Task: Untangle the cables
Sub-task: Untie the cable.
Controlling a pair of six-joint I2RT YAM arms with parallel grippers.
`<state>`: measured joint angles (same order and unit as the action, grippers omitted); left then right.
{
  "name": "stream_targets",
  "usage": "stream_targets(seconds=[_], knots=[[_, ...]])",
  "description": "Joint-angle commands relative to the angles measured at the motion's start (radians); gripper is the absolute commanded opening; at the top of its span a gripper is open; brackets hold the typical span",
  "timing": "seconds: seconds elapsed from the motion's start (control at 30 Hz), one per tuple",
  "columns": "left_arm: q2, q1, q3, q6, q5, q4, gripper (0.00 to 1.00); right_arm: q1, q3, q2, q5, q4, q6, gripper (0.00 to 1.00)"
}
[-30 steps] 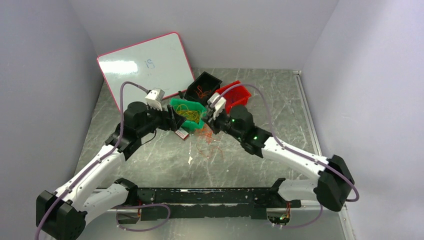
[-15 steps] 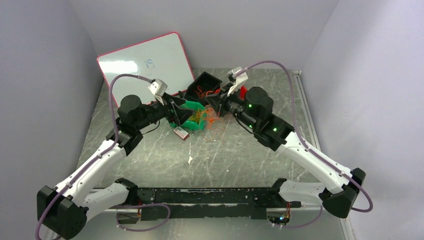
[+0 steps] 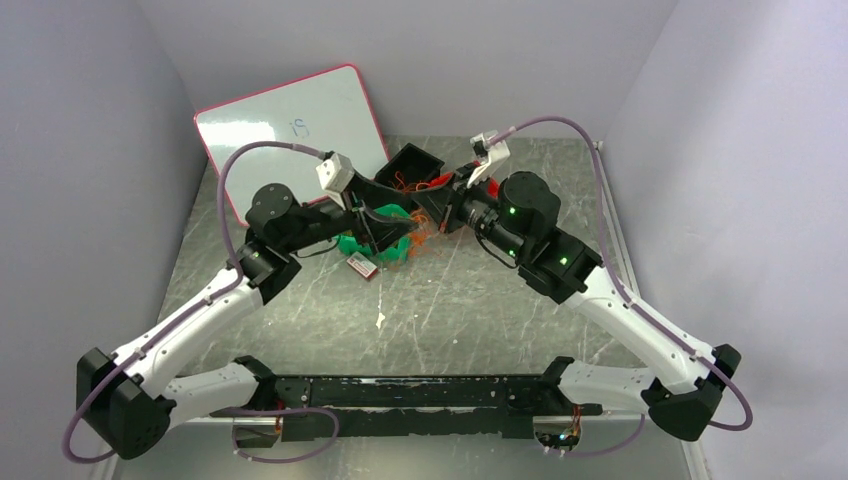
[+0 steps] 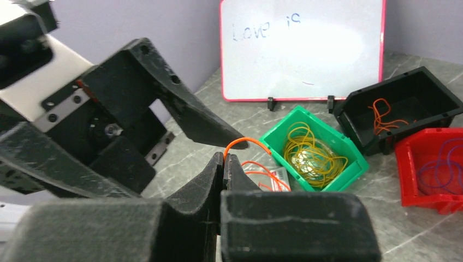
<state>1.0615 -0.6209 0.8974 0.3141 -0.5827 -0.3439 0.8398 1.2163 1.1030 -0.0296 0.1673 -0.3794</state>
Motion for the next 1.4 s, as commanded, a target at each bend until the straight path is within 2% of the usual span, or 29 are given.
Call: stream_targets(seconds=[0.0,0.33,0.43,0.83,1.37], knots=[[0.054,-0.036,0.037,0.008,-0.019,-0.092,0.78,0.005,0.000,-0.026,0.048,-0.013,-0.048,0.00],[0.152,-0.092,0.077,0.043,-0.037,-0.168,0.40,0.004,0.009,-0.031,0.092,-0.047,-0.089,0.00],[0.163,-0.105,0.069,0.083,-0.056,-0.167,0.32,0.004,0.014,-0.037,0.083,-0.070,-0.097,0.00],[0.149,-0.160,-0.081,0.087,-0.053,-0.147,0.23,0.005,0.121,-0.002,0.040,-0.147,-0.067,0.00],[0.126,-0.176,-0.221,0.077,-0.011,-0.122,0.25,0.005,0.262,-0.061,-0.123,-0.110,0.125,0.00]])
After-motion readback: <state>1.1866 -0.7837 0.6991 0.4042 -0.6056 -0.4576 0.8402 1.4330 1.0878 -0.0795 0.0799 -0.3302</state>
